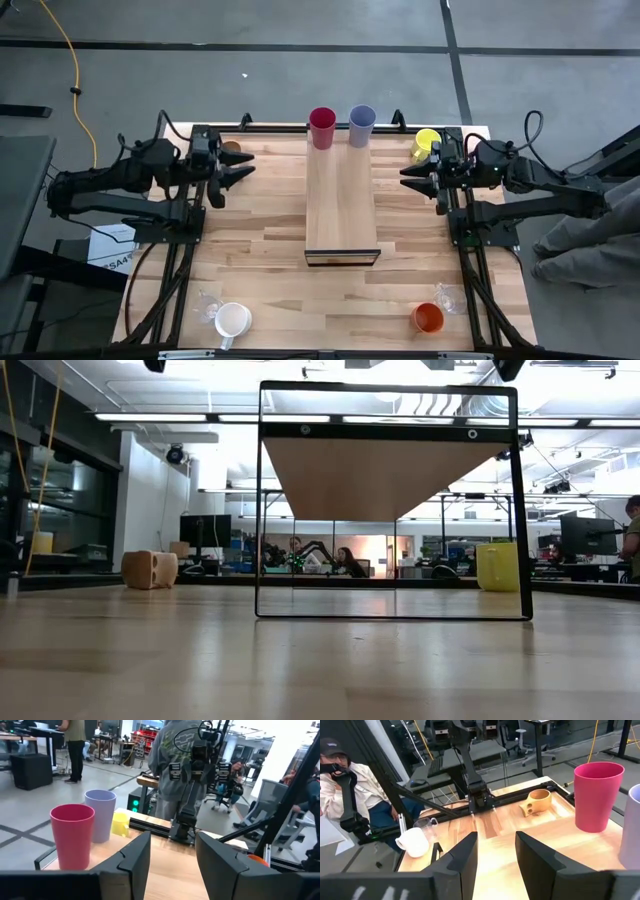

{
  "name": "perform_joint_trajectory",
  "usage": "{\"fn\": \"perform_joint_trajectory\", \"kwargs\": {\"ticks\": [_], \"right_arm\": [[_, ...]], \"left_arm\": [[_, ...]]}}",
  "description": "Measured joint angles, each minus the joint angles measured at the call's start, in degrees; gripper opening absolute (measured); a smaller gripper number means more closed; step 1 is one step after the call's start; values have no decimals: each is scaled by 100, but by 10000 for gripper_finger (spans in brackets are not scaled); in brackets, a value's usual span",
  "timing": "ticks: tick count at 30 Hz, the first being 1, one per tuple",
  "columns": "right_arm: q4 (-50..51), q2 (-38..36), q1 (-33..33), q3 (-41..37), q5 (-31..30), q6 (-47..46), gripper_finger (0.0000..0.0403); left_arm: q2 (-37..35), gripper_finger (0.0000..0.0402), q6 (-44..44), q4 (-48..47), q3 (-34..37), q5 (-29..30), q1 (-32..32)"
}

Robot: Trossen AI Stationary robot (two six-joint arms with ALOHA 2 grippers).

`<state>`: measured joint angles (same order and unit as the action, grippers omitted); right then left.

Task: Stack small to large cups/mugs on shelf
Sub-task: Put the orange cup on the shelf

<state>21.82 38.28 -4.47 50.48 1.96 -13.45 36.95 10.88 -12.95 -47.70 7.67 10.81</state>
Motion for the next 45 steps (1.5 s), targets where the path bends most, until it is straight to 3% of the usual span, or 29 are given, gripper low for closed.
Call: {"fn": "perform_joint_trajectory", "kwargs": {"ticks": [7, 25, 30, 38, 45], "right_arm": [[-2, 0, 0, 0, 0, 0, 124], [-28, 0, 0, 0, -1, 0, 124], [313, 196, 56, 209, 278, -786, 124], [3159, 1481, 1615, 1110, 782, -1805, 124], [3775, 2225, 3521, 1235, 809, -3077, 125]], "left_arm": [[0, 145, 137, -4, 0, 285, 0], [0, 145, 229, -13, 0, 285, 0], [0, 145, 268, -15, 0, 285, 0], [0, 145, 270, -55, 0, 292, 7], [0, 145, 259, -54, 0, 353, 7]]}}
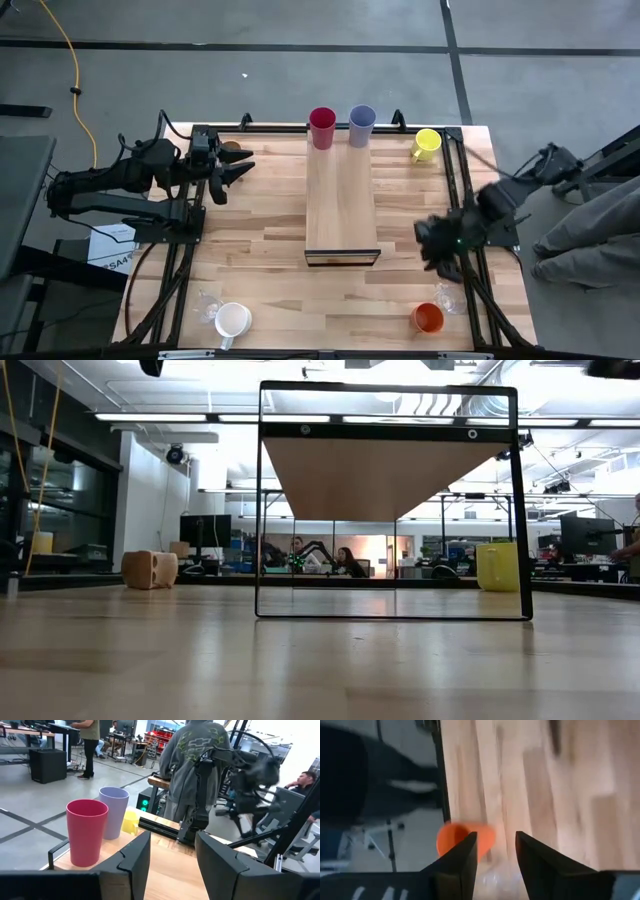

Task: Stack small to large cups/mugs on shelf
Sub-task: Put the orange cup on the shelf

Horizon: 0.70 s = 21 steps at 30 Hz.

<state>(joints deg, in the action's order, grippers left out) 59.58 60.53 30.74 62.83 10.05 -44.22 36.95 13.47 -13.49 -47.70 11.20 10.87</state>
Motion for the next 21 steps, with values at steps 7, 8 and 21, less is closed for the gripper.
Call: {"fn": "perform_joint_trajectory", "kwargs": {"ticks": [7, 8, 21], "right_arm": [[-220, 435, 1323, -257, -660, -1318, 170], [-318, 534, 1429, -265, -750, -1385, 181], [-982, 2058, 2201, -269, -877, -1398, 220]], "left_arm": [[0, 145, -10, 2, 0, 2, 0], [0, 145, -10, 2, 0, 4, 0], [0, 145, -10, 6, 0, 57, 0]]}}
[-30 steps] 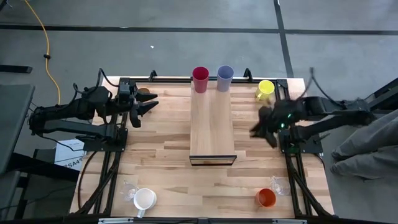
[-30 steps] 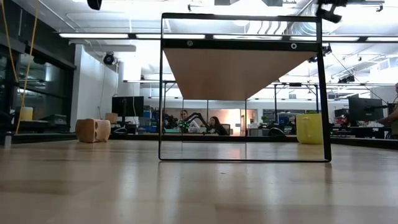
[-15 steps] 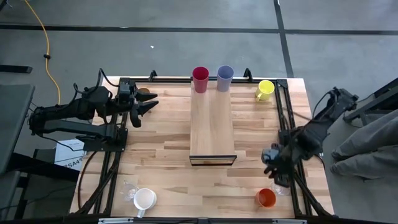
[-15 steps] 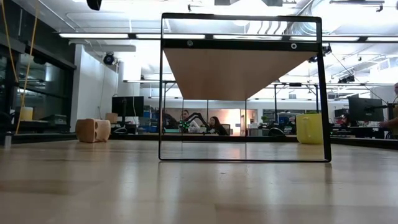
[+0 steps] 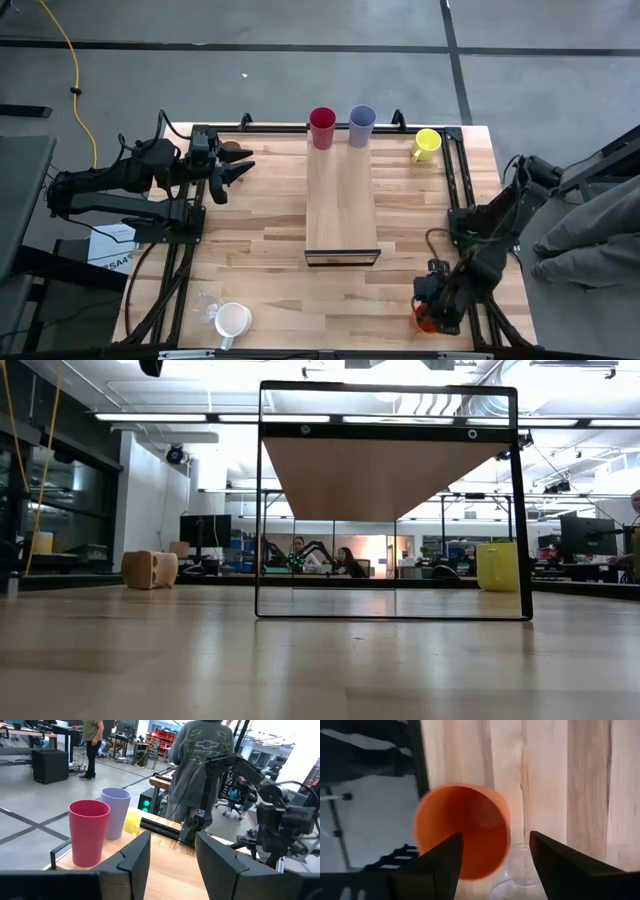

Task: Stack small to large cups/mugs on shelf
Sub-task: Put the orange cup on the shelf

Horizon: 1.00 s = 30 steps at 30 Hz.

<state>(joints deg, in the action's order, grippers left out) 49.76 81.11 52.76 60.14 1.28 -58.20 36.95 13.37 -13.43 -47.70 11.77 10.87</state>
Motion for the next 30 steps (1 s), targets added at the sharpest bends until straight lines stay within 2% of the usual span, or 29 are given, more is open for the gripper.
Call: {"fn": "perform_joint_trajectory", "kwargs": {"ticks": [9, 12, 17, 22, 23, 26, 30], "right_arm": [[17, 660, 19, 0, -4, -249, 219], [68, 779, 19, 0, -2, -356, 204], [63, 855, 17, 0, -2, -346, 137], [64, 762, 16, 0, 83, -269, 24], [68, 685, 10, 0, 85, -216, 12], [242, 332, -57, 0, 78, -235, 10], [608, -514, -221, 0, -184, -216, 4]], "left_arm": [[0, 145, 0, 0, 0, 94, 0], [0, 145, 0, 0, 0, 96, 0], [0, 145, 0, 0, 0, 104, 0], [0, 145, -2, 0, 0, 107, 0], [0, 145, 0, 2, 0, 105, 0], [0, 145, 0, 2, 2, 106, 0], [0, 145, 0, 2, 1, 105, 0]]}}
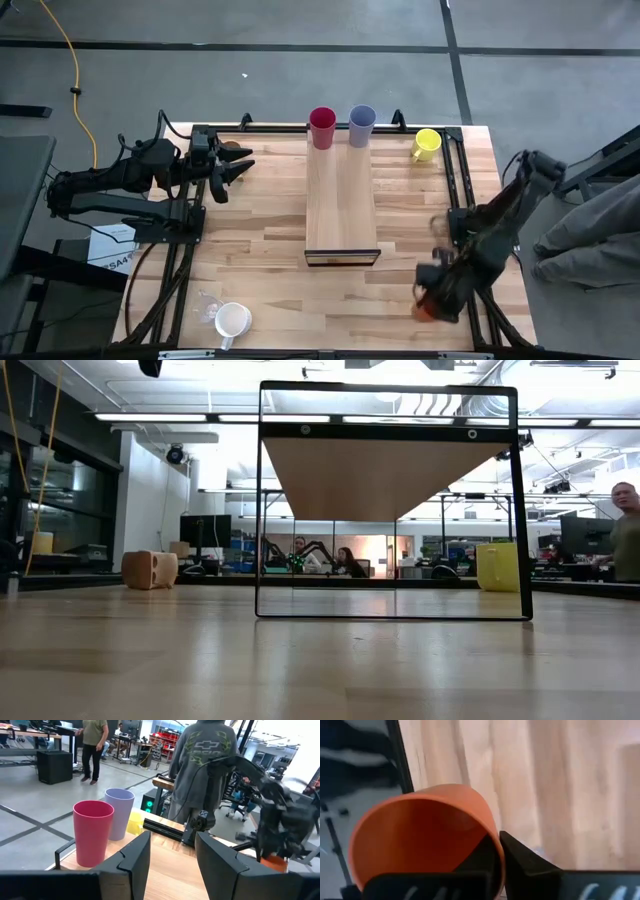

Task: Stack small to large cups/mugs on shelf
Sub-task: Put the orange cup on the shelf

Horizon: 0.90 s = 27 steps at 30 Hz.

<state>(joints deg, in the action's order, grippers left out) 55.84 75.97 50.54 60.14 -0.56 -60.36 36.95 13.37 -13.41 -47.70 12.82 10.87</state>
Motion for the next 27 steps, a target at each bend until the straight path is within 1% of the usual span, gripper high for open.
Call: {"fn": "perform_joint_trajectory", "kwargs": {"ticks": [2, 5, 9, 13, 15, 17, 20, 24, 27], "right_arm": [[105, -543, -102, 0, -270, 59, 2], [-1, -1381, -306, 0, -743, 257, 2], [-248, -2284, -694, 0, -1308, 796, 1], [-265, -2781, -1253, -14, -1750, 1552, 1], [-480, -2939, -1632, -149, -1996, 2029, 1], [-1040, -3061, -2069, -423, -2102, 2585, 1], [-2413, -3209, -2783, -1061, -1993, 3328, 0], [-4678, -3257, -3751, -2004, -1341, 3953, 0], [-5984, -3198, -4415, -2426, -946, 4001, 0]], "left_arm": [[0, 145, 0, 2, 2, 0, 0], [1, 145, 0, 2, 2, 0, 0], [0, 145, 0, 2, 1, 0, 0], [0, 145, 0, 2, 2, -2, 0], [0, 145, 0, 2, 2, -2, 0], [0, 145, 0, 4, 2, -4, 0], [0, 145, 0, 4, 2, -18, 0], [4, 145, 33, 42, 2, -283, 0], [87, 145, 97, 161, 2, -605, -2]]}}
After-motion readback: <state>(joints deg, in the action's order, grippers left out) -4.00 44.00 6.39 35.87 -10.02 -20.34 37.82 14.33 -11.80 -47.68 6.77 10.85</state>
